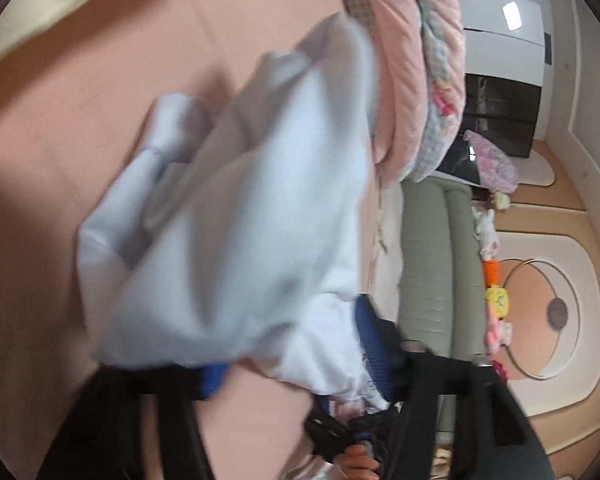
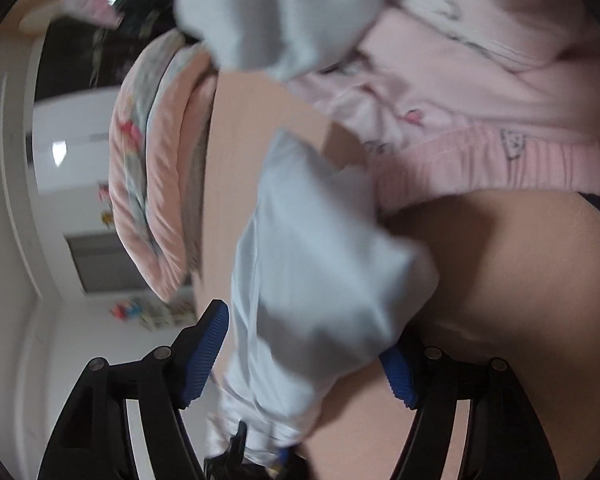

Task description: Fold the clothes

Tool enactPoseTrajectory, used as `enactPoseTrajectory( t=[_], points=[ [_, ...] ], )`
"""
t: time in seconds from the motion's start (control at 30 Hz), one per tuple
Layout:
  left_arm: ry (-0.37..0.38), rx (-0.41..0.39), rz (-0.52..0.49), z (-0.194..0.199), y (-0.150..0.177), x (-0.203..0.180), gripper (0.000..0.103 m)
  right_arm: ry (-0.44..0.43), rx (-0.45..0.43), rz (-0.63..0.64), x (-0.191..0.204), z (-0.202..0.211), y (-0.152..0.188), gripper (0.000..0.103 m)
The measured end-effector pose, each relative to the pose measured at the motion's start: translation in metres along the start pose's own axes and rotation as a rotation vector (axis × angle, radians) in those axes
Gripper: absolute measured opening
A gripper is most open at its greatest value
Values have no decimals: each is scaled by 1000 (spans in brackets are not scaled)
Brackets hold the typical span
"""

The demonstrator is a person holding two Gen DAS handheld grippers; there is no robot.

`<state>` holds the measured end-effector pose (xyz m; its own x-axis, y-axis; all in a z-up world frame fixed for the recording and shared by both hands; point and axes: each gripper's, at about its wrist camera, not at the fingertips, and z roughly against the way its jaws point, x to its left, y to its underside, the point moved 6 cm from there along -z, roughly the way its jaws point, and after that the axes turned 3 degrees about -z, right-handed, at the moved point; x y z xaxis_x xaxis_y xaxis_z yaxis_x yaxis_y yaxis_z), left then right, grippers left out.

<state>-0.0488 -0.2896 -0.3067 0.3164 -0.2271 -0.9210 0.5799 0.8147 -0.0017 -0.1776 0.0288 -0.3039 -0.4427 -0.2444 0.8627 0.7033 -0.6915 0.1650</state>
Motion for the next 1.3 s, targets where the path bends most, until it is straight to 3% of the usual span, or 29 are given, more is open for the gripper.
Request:
enactPoseTrajectory(
  t=[0.13, 0.17, 0.3, 0.43, 0.5, 0.57, 0.63, 0.67, 0.73, 0.93, 1.07, 1.13, 1.3],
  points=[
    [-14, -42, 18, 1, -11, -1, 68, -21, -19, -58, 1, -6, -7, 72],
    [-21, -56, 31, 2, -33, 1, 68, -18, -27, -71, 0, -6, -9, 72],
    [8, -92, 95, 34, -37, 31, 68, 18, -46, -84, 4, -14, -12, 72],
    [-48, -152, 70, 30, -30, 20, 68, 44, -59, -65, 6, -18, -12, 71],
    [-88, -157, 26, 30, -33, 17, 68, 65, -66, -53, 4, -16, -11, 65],
    [-130, -146, -4, 17, -38, 18, 68, 113, -75, -26, 2, -16, -11, 43],
    [-140, -171, -2, 28, -32, 34, 64, 135, -79, -2, 1, -16, -11, 35],
    [-145, -182, 2, 33, -30, 41, 61, 147, -81, 10, 0, -16, -11, 34],
    [-158, -195, 29, 36, -29, 50, 43, 174, -78, 46, 3, -16, -10, 32],
    [-144, -187, 49, 32, -31, 51, 29, 389, -131, 336, 34, -18, -2, 31],
    [-169, -210, 26, 28, -30, 43, 28, 498, -169, 505, 53, -19, 7, 29],
    [-174, -220, 22, 6, -43, 21, 28, 531, -188, 575, 62, -18, 14, 28],
    [-167, -207, 37, 1, -46, 18, 28, 610, -239, 745, 88, -16, 31, 26]
  ],
)
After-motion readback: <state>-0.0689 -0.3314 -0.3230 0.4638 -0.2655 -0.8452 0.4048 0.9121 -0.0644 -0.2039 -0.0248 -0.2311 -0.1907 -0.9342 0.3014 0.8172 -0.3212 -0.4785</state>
